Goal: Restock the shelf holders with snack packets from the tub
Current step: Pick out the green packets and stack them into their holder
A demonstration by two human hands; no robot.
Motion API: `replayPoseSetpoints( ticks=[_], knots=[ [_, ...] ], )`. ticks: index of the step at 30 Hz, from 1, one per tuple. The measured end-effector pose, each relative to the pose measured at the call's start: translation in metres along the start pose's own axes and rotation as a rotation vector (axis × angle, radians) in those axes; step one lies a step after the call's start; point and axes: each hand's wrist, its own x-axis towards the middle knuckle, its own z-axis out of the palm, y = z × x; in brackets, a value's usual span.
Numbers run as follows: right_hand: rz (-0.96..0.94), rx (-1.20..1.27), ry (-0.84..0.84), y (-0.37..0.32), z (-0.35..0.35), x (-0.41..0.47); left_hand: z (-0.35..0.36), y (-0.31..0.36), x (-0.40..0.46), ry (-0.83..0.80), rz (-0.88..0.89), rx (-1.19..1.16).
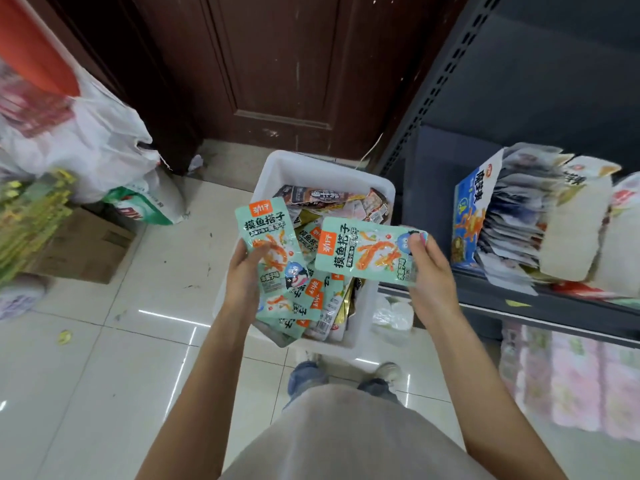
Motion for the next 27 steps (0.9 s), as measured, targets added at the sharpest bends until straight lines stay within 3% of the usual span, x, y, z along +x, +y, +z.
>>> replayPoseSetpoints(
  ticks=[5,8,13,21,23,27],
  knots=[
    [-0.04,0.099,-0.153,-0.022,-0.03,-0.024,0.041,0.01,-0.023,-0.251,0.059,0.185],
    [-0.148,0.078,-0.053,-0.025,-0.049,-0.034,0.081,0.008,-0.05,-0.409,0.147,0.349],
    [-0.296,-0.232,0.138,-0.031,-0.114,-0.04,0.158,-0.007,-0.083,-0.397,0.358,0.452],
    [-0.339,-0.426,-0.108,-0.081,-0.292,-0.048,0.323,-0.08,-0.146,-0.692,0.541,0.657],
    [-0.353,-0.397,-0.052,-0.097,-0.338,-0.048,0.373,-0.106,-0.162,-0.72,0.557,0.616],
    [-0.358,-0.05,0.209,-0.128,-0.424,-0.048,0.461,-0.141,-0.172,-0.615,0.566,0.434]
  ],
)
